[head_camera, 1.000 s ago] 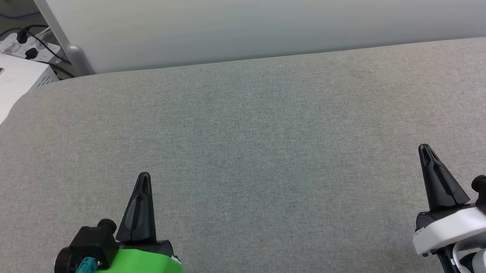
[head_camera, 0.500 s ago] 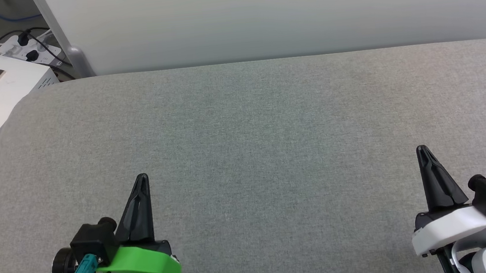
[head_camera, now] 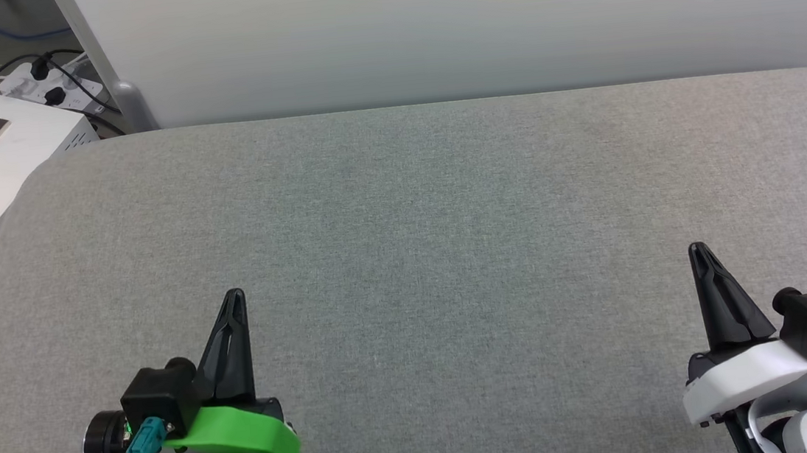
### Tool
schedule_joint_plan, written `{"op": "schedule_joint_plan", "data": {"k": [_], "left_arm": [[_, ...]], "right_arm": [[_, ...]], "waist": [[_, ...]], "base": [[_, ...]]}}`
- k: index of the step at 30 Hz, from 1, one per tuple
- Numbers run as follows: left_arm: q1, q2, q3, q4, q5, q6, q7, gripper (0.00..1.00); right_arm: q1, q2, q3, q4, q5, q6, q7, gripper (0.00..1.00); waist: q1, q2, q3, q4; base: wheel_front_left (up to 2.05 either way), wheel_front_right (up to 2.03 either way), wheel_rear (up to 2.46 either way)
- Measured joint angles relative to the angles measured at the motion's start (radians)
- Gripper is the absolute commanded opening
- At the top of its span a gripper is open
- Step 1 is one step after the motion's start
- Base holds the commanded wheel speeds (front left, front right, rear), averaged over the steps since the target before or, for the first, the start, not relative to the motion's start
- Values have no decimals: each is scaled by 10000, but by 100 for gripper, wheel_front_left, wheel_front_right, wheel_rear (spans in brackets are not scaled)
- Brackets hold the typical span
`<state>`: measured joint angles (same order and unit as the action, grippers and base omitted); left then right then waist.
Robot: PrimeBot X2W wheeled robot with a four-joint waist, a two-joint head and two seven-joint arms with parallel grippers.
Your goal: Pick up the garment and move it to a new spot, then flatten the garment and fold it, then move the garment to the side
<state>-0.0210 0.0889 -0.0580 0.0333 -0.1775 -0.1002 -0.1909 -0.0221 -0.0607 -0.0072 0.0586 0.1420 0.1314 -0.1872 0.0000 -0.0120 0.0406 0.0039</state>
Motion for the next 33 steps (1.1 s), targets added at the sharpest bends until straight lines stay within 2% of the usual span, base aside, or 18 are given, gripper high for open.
{"op": "schedule_joint_plan", "data": {"k": [33], "left_arm": [[3, -142, 209, -104, 606, 345, 688, 0]], "right_arm": [[4, 38, 23, -180, -516, 0, 662, 0]], "waist": [[0, 0, -146, -14]], "base": [[0, 0, 0]]}}
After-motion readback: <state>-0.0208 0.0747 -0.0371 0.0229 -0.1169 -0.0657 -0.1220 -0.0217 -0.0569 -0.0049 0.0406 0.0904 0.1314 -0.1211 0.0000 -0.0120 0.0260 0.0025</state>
